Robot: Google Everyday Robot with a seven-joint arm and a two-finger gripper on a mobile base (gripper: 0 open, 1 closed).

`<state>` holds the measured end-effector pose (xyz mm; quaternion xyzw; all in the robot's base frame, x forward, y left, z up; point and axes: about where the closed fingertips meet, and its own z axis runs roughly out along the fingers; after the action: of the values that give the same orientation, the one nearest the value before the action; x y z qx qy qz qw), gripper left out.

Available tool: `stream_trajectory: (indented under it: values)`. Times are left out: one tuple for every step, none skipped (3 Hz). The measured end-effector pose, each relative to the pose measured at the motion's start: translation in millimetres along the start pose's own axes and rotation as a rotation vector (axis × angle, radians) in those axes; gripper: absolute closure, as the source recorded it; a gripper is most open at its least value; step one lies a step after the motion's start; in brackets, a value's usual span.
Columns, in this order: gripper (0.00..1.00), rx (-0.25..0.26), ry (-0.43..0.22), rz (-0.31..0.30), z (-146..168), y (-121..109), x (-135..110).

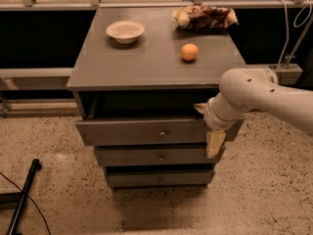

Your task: Open top drawer

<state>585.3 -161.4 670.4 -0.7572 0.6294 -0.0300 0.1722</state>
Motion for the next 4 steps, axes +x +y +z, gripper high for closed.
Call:
stream_trajectory:
  values:
    - [0.02,0.025,0.020,-0.005,5,-20,-5]
    - [0.10,0.010,0.026,0.002,12,-27,-4]
    - [0.36,-0.015,0.021,0.028,18,-15,6]
    - [0.59,-0.015,0.021,0.035,15,-7,8]
